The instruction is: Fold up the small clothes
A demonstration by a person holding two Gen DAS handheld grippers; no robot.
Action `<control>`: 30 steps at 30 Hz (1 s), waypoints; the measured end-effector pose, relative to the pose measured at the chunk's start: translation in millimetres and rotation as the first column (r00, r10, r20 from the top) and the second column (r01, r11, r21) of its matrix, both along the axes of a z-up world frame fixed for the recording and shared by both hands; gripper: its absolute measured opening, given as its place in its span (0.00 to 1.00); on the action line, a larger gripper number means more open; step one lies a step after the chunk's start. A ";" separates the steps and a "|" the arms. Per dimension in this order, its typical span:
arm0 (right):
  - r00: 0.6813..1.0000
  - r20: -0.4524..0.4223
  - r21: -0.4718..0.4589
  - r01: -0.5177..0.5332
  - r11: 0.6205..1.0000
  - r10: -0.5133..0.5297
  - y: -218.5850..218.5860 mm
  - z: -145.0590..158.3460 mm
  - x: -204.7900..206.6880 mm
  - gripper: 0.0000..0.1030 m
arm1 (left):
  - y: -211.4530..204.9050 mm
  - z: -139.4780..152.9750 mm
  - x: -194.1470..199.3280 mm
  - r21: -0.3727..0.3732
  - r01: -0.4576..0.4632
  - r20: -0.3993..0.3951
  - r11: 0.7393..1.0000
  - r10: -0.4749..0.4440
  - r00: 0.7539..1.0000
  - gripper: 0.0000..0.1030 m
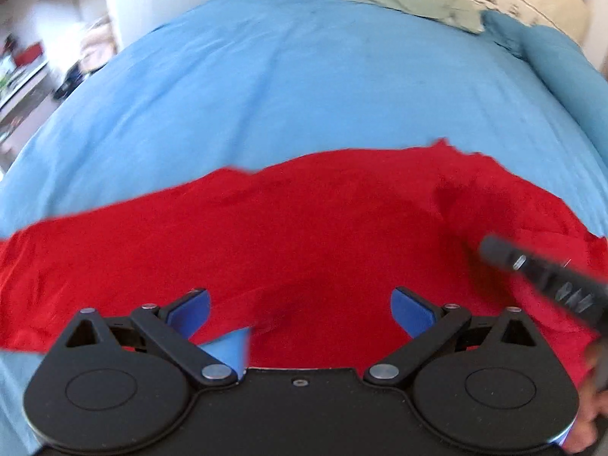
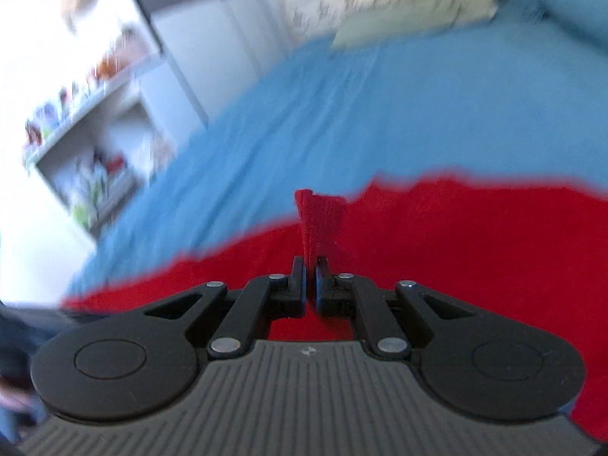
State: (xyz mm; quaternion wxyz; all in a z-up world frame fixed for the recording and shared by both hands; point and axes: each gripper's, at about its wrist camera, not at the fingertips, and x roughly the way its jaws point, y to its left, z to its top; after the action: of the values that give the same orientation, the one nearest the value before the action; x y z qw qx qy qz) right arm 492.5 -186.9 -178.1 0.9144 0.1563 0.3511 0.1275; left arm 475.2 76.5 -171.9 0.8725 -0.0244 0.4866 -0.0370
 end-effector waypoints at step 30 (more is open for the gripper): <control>0.997 0.061 -0.285 -0.020 0.958 0.039 -62.7 -30.4 -141.2 0.82 | -92.5 -34.9 13.5 -0.118 0.183 0.039 0.976 -0.179 0.983 0.45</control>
State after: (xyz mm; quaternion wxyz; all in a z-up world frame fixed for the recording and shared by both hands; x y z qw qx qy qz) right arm 351.2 -249.6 -208.5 0.9364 0.0140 0.3376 0.0946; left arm 488.7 -16.1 -206.8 0.8692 -0.0322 0.4713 -0.1461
